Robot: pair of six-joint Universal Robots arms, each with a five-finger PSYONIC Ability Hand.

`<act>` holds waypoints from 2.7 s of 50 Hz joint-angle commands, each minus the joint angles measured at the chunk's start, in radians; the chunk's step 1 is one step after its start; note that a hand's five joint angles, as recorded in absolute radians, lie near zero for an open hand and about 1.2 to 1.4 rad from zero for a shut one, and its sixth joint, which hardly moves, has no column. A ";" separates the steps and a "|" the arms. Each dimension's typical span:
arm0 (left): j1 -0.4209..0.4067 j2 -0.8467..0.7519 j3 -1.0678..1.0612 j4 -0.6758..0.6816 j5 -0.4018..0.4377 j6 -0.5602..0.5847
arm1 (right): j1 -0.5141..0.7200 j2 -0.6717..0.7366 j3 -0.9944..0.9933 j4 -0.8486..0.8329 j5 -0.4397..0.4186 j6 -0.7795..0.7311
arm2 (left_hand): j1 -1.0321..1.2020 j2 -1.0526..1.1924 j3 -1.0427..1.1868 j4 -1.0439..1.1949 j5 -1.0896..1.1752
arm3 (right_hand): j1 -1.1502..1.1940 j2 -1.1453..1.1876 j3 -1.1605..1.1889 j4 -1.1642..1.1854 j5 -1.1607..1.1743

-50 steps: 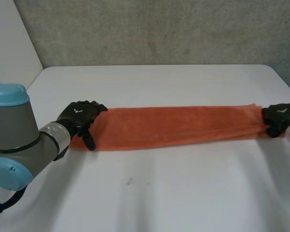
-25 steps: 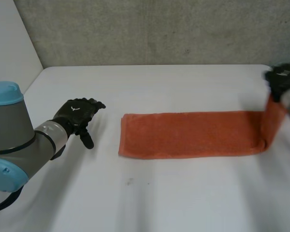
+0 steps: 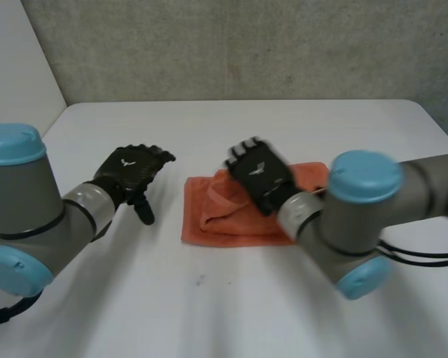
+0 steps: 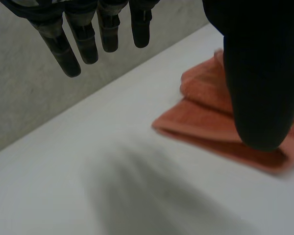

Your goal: Fold the laundry

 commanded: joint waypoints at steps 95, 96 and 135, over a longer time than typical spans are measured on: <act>-0.060 0.056 -0.024 0.074 -0.242 -0.100 | 0.216 0.154 -0.128 0.014 -0.040 -0.087 | -0.022 -0.028 -0.039 -0.028 -0.046 | 0.374 0.363 0.369 0.348 0.340; -0.060 0.056 -0.024 0.074 -0.242 -0.100 | 0.188 0.102 -0.128 0.012 0.019 0.005 | -0.022 -0.028 -0.039 -0.028 -0.046 | -0.029 -0.040 -0.035 -0.056 -0.064; -0.204 -0.321 0.286 -0.125 -0.204 -0.241 | -0.062 0.206 -0.373 0.469 0.021 0.598 | -0.019 -0.025 -0.035 -0.025 -0.043 | -0.029 -0.040 -0.035 -0.056 -0.064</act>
